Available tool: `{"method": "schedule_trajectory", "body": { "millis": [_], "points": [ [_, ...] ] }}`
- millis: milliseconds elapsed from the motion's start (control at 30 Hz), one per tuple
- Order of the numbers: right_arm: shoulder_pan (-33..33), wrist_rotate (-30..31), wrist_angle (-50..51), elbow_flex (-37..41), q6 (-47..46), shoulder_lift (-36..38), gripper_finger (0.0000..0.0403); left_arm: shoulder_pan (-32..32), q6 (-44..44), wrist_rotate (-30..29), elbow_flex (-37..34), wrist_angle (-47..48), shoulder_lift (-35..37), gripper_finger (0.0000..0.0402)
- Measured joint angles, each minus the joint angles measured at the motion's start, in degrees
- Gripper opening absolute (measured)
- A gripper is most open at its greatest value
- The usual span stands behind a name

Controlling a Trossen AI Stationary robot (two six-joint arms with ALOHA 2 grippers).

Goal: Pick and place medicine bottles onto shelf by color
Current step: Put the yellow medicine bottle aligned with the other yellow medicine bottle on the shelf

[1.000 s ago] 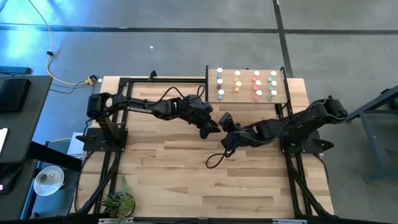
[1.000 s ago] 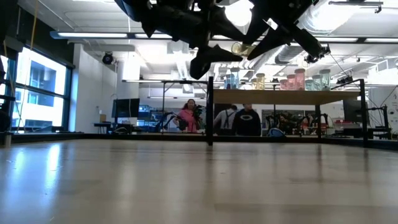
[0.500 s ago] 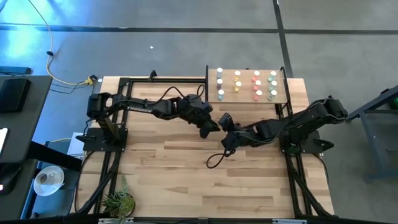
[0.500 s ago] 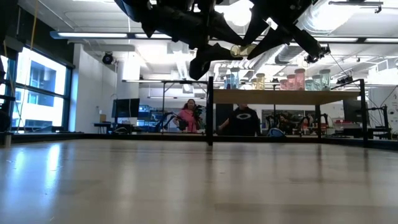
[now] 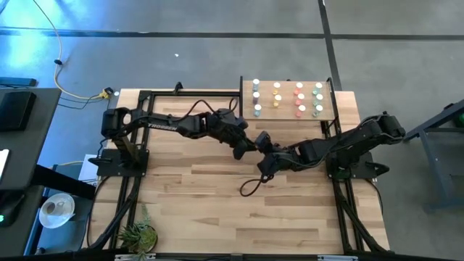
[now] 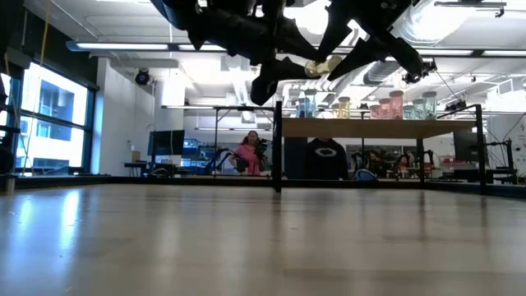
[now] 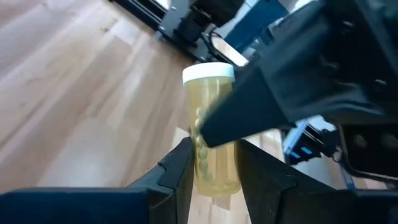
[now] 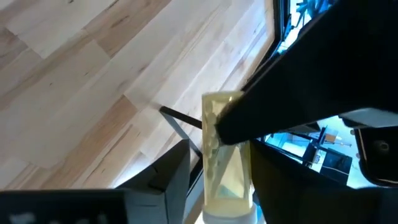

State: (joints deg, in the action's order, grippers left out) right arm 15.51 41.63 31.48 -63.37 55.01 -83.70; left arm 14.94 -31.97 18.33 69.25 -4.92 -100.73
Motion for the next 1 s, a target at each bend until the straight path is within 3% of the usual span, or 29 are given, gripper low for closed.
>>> {"method": "schedule_trajectory", "body": {
  "millis": [367, 567, 700, 833, 1000],
  "points": [
    [0.0, 6.9, 0.2, 0.0, -1.1, 0.0, 0.0169, 2.9, 1.8, -0.8, 0.0, 0.2, 0.0, 0.0103],
    [0.0, 12.3, -0.9, 0.0, -2.2, 0.2, 0.0169, 3.8, 7.0, -5.7, 0.0, 0.4, 0.0, 0.0103],
    [-0.2, 16.6, -1.0, 0.0, -3.7, 2.0, 0.017, 3.9, 11.7, -11.9, 0.0, 0.4, 0.0, 0.0103],
    [-1.4, 16.4, -2.2, 0.0, -5.6, 5.3, 0.017, 3.8, 15.7, -17.3, 0.0, 0.3, 0.0, 0.0103],
    [-3.9, 15.2, -2.8, 0.0, -8.6, 10.0, 0.017, 3.7, 18.4, -17.7, 0.0, -1.1, 0.0, 0.0103]
  ]
}}
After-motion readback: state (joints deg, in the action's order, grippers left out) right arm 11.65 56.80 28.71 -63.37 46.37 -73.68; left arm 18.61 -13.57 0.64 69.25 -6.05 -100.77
